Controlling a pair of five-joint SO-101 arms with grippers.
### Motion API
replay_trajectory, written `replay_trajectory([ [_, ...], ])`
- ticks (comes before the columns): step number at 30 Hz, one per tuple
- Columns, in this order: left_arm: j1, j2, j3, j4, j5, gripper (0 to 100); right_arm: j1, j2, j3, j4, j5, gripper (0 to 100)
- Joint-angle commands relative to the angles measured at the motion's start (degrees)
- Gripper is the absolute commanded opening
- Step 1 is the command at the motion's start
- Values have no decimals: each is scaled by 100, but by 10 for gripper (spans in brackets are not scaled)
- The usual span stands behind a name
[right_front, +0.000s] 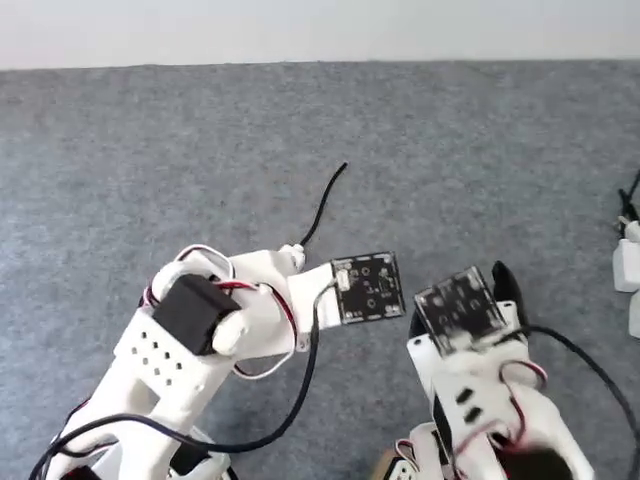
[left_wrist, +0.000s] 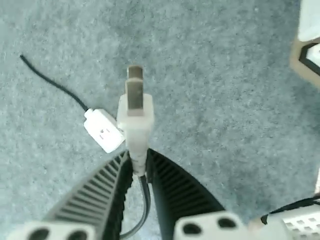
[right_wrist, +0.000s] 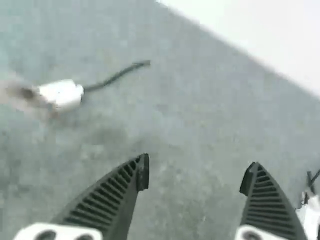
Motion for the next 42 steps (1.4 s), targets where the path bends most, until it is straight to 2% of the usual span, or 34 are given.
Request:
replay_trajectory([
  [1,70,-158,-66,202,-79,11,-92,154,-879,119,-62,314],
  [7,79,-158,-66,35,-369,11,-295,813,-1873,778,97,314],
  [13,79,-158,-268,-193,-387,11,-1473,1262,-2954,1525,18,314],
  [15,79,-158,-435,-167,-387,11,-1798,1385,-3218,1736,-211,314],
  [27,246,-158,-1077,149,-387,11,-2905,1464,-3552,1807,-879,314],
  [36,862,-563,-1059,185,-352,11,-2958,1499,-3552,1771,-879,314],
  [42,932,-870,-945,185,-185,11,-2958,1508,-3525,1754,-870,314],
])
